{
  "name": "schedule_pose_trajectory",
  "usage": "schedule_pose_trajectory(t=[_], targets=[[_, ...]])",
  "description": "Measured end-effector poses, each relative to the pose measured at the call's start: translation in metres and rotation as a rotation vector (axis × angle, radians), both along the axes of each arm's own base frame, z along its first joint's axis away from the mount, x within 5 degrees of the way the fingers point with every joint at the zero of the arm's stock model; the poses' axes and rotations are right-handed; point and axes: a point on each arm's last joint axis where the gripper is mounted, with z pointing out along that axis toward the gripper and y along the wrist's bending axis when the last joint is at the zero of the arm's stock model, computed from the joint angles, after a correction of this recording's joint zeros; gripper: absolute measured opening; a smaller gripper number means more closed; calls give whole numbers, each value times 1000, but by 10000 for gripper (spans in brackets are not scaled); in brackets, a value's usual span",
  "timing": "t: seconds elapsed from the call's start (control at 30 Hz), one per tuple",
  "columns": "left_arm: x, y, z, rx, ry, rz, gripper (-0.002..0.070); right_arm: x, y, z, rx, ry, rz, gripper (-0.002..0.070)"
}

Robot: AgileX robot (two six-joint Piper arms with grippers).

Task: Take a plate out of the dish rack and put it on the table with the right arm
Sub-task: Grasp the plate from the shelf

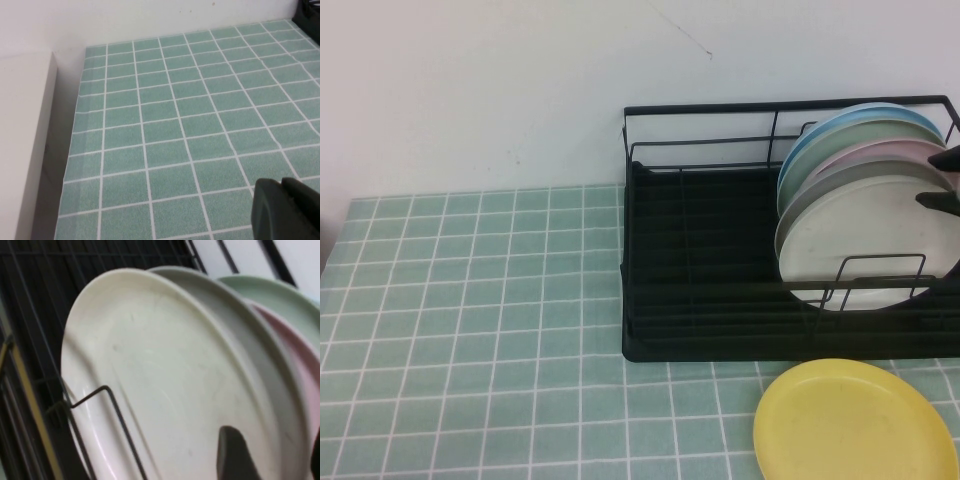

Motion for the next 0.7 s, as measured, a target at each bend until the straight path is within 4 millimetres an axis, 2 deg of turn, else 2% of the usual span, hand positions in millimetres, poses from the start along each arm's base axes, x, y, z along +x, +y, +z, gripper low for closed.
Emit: schedule_pose_trajectory(t=[0.23,0.5,0.6,0.7], targets=[[0,0,0,0,0,0,-3,9,9,-16,-22,20,-8,322],[0,0,0,0,0,0,-3,15,9,-22,-53,4,-26,315],[0,0,0,0,0,0,-3,15,9,-22,-51,4,-28,267],[0,0,0,0,0,0,-3,15,9,-22,-45,2,-35,154]])
